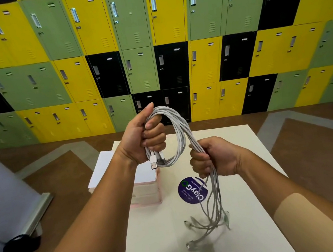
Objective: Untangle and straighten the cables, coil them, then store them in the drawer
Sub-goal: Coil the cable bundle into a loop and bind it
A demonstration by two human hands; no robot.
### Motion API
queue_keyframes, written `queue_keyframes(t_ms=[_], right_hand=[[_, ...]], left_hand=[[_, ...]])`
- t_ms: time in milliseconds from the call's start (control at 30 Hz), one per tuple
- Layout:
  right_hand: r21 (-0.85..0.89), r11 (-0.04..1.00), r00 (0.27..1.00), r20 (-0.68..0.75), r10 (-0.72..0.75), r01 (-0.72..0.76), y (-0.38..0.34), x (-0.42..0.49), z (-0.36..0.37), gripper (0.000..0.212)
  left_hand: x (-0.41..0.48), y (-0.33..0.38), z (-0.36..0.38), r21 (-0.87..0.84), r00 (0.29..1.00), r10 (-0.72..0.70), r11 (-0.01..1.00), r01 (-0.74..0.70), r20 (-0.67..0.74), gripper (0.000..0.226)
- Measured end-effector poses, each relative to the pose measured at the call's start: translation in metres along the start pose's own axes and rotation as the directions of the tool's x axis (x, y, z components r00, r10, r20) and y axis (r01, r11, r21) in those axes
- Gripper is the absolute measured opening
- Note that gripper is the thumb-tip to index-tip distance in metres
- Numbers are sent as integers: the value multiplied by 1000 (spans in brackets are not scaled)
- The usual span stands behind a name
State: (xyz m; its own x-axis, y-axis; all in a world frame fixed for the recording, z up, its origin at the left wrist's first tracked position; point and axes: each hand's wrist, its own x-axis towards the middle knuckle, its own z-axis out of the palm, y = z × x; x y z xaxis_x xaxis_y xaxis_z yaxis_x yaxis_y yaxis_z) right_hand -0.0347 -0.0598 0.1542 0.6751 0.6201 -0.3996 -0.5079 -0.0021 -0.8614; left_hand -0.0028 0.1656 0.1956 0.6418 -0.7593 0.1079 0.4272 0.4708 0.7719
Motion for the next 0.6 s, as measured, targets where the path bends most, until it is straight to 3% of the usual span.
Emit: queue_keyframes(t_ms=[167, 267, 333, 433, 500, 600], right_hand=[[16, 1000, 997, -81, 20, -19, -8, -9, 8, 30], [42, 976, 952, -230, -201, 216, -6, -6, 14, 28], [-4, 920, 874, -313, -373, 391, -3, -2, 19, 31], [-224, 809, 703, -405, -585, 544, 1, 1, 24, 35], [-367, 726, 607, -398, -688, 582, 5, 1, 24, 38], [-637, 584, 534, -301, -790, 504, 12, 2, 20, 13]], left_hand=[[-1, 1, -3, -20, 999, 51, 998, -51, 6, 51], [0, 4, -3, -27, 995, 95, 995, -96, -13, 51], [1, 5, -3, -30, 993, 117, 993, -118, -26, 52], [3, 7, -4, -29, 991, 135, 990, -136, -25, 51], [2, 11, -6, -45, 989, 147, 988, -148, -25, 51], [0, 18, -9, -47, 984, 171, 984, -173, -48, 53]])
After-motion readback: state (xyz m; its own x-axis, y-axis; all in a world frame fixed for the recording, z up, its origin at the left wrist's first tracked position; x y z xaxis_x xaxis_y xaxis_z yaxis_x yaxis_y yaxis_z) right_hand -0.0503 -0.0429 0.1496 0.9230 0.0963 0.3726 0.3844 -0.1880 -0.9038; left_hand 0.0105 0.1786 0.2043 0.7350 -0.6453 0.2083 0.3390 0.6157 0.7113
